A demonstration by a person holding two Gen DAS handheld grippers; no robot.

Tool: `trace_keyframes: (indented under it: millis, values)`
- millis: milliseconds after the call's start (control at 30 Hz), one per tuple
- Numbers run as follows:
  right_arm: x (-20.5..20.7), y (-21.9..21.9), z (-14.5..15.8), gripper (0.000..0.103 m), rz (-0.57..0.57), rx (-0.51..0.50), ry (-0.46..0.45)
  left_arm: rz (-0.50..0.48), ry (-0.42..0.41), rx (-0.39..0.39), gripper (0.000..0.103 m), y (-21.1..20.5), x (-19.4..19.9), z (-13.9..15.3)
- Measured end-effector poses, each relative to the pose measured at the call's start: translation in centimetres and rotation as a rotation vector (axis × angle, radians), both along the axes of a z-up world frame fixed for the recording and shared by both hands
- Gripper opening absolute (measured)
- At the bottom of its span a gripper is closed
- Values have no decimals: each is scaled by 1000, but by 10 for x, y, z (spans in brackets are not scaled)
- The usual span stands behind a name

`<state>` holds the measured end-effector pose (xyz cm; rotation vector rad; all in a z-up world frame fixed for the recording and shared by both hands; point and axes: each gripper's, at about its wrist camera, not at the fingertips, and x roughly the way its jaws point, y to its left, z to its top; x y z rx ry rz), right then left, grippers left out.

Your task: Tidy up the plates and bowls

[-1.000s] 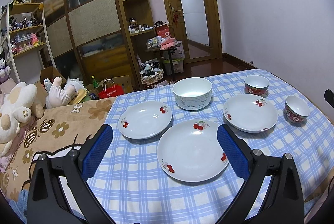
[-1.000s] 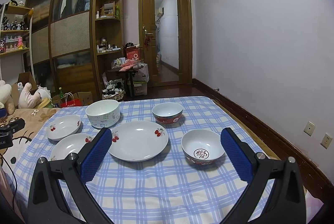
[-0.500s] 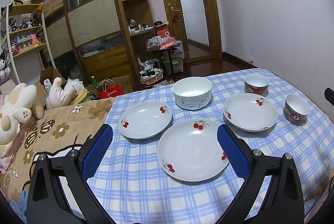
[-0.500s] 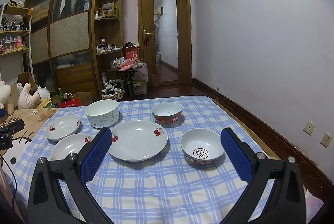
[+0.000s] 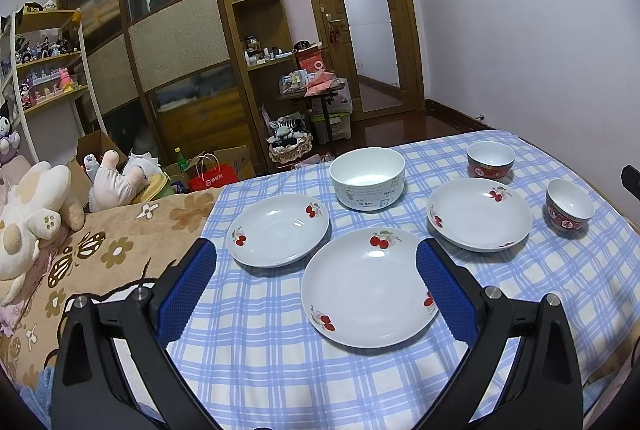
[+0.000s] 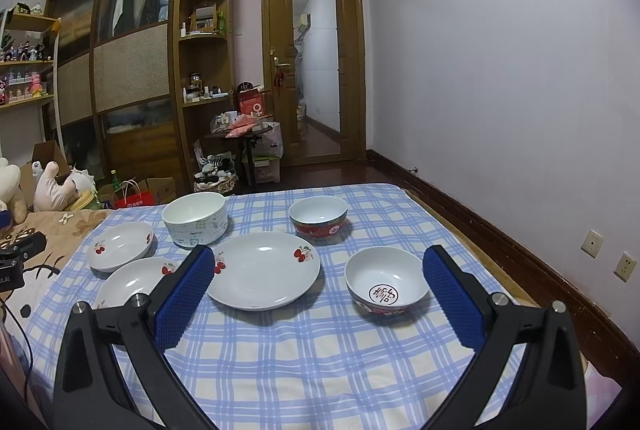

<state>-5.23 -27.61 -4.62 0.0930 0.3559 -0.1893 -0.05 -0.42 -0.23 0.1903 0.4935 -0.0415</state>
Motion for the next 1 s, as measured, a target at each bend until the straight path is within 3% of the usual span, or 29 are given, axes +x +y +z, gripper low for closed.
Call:
trace_keyframes:
  millis: [1000]
  values:
    - [0, -2, 0, 103, -1, 5, 0, 0, 1, 5, 99, -1, 0, 0]
